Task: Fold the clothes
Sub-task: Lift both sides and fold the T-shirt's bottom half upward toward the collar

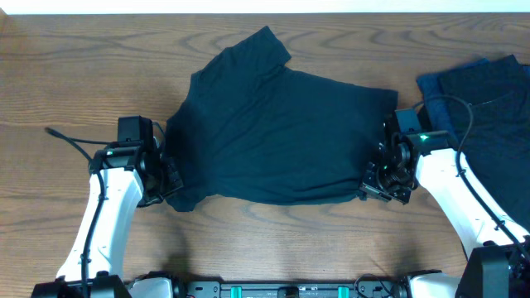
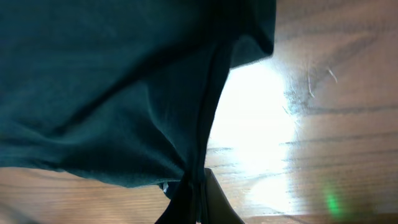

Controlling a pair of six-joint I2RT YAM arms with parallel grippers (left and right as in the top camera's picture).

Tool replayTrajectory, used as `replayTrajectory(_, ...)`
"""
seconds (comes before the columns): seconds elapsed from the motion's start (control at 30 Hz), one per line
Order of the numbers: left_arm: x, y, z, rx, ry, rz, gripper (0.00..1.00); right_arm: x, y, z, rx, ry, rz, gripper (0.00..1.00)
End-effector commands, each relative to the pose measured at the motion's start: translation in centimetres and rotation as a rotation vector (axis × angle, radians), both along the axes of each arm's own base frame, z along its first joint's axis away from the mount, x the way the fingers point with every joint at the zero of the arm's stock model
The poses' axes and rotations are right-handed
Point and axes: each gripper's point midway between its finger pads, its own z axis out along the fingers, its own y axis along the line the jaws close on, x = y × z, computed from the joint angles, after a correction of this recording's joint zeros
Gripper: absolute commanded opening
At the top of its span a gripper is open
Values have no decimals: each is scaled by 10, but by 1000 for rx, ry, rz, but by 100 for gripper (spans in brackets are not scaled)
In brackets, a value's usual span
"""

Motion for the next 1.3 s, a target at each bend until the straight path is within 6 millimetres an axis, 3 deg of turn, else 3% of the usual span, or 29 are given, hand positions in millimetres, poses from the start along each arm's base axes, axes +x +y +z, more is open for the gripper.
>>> replayTrajectory(0.0,7,-3,10,-17,-33,7,6,12,-3,11,0,-52,1,1)
replayTrajectory(0.13,25,-1,29,-14,-94,21,6,19,-6,14,3,-75,-18,1)
replayTrajectory(0.33,64,0,74,-7,-241,26,6,30,-17,18,13,-102,-70,1)
replayTrajectory(0.47,84,-9,88,-11,-324,7,6,43,-18,21,39,-152,-86,1)
replayTrajectory(0.6,104,-23,86,-27,-372,-9,6,58,-17,23,48,-211,-99,1)
replayTrajectory(0.8,141,-41,70,-39,-430,-51,6,76,-33,22,-18,-274,-140,1)
replayTrajectory(1.0,163,-45,47,-41,-432,-57,6,92,-34,5,-24,-279,-149,1)
replayTrajectory(1.27,182,-46,56,-40,-507,-66,6,114,-36,-18,-32,-298,-157,1)
